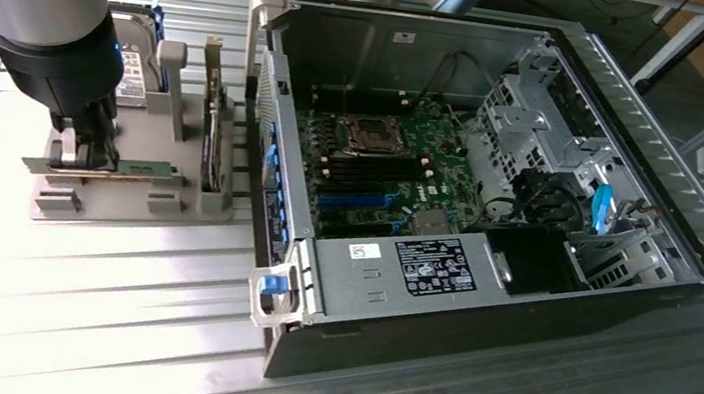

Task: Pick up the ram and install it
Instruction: 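Pick up the ram and move it above insertion slot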

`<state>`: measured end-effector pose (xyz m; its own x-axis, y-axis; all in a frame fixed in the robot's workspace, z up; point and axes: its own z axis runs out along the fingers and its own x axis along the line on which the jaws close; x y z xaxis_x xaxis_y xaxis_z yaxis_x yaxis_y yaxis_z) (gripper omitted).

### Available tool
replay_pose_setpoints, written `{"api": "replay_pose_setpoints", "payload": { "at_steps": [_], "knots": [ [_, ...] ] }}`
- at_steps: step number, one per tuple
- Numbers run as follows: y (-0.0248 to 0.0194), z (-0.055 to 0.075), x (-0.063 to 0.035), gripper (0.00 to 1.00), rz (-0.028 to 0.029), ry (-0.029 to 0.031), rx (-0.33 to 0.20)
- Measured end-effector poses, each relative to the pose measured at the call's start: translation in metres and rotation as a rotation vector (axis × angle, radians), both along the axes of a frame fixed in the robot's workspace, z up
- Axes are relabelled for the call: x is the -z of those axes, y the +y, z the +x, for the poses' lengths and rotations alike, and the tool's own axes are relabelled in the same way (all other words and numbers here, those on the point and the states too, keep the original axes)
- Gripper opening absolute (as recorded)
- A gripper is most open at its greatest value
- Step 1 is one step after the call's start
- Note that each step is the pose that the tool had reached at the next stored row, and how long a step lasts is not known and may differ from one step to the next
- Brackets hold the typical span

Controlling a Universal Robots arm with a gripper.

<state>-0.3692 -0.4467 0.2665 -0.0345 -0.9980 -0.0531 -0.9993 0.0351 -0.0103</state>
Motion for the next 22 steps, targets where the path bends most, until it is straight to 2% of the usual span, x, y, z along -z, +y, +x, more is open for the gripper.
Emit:
{"api": "replay_pose_setpoints", "payload": {
  "at_steps": [22],
  "knots": [
    [0.0,0.0,-0.0094,0.11,0.0,0.0001,0.0]
  ]
}}
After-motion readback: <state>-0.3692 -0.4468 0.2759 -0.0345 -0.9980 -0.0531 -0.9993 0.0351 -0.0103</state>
